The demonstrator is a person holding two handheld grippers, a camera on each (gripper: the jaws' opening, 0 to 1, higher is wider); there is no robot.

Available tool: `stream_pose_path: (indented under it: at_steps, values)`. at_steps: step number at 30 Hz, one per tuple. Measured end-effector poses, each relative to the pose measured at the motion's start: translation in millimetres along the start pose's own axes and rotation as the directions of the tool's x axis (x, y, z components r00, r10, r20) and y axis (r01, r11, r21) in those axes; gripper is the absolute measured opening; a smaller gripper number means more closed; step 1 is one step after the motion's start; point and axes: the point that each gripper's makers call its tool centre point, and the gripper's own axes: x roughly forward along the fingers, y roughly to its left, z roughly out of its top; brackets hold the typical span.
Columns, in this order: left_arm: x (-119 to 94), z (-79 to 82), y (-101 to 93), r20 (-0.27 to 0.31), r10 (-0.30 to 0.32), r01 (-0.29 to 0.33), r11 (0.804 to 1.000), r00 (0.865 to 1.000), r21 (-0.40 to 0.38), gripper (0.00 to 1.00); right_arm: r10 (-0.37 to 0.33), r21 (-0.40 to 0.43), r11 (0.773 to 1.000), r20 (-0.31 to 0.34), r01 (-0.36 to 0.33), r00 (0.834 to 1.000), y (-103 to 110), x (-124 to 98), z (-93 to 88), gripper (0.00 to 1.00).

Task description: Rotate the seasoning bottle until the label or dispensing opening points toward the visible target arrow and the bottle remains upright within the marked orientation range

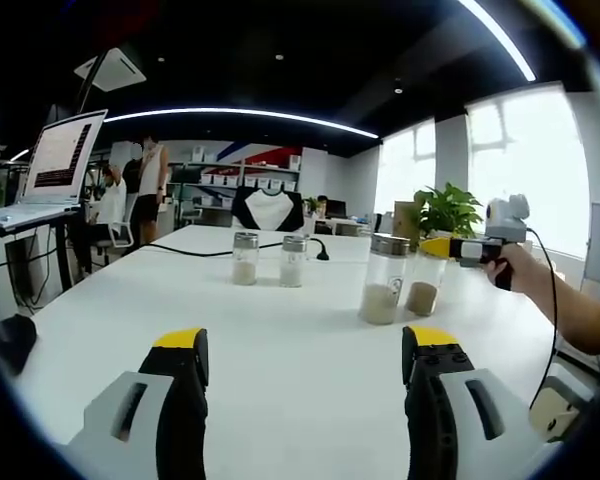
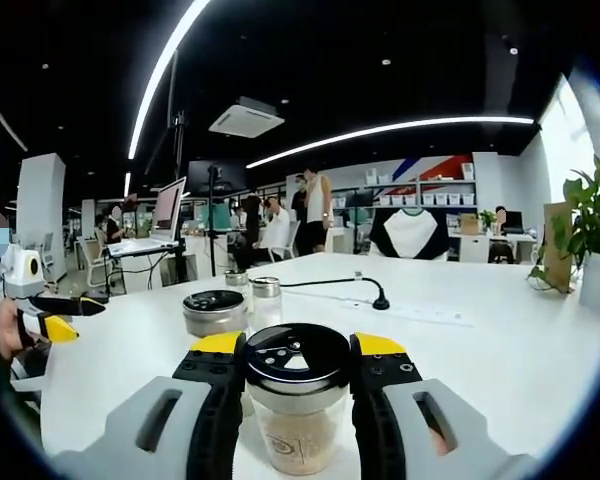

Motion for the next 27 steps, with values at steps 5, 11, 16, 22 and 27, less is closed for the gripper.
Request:
stream_pose_path:
  at_steps: [5,11,16,22,27]
  values:
    - [0,0.1,1.7,0.0,0.004,-0.004,1.0,1.0,-0.003,0.84,-0.022,0.002,1.0,0.0,0.022,1.0,-5,2,0.5,0.4]
    - [0,0.1,2.4,0.001,0.005,-0.005,1.0,1.0,-0.003,0.84,-0.042,0.003,0.999,0.004,0.042,0.999,-7,2,0.6,0.4]
    - [0,-0.4,2.1,0.0,0.005,-0.005,1.0,1.0,-0.002,0.84,-0.055,0.004,0.998,0.01,0.055,0.998,-8,3,0.8,0.4]
    - [0,-0.5,2.3,0.0,0.007,-0.007,1.0,1.0,-0.001,0.84,-0.065,0.009,0.998,0.01,0.065,0.998,-9,4,1.0,0.4]
    - [1,-1.4,2.3,-0.002,0.007,-0.007,1.0,1.0,-0.003,0.84,-0.091,0.008,0.996,0.009,0.091,0.996,-11,5,1.3,0.4]
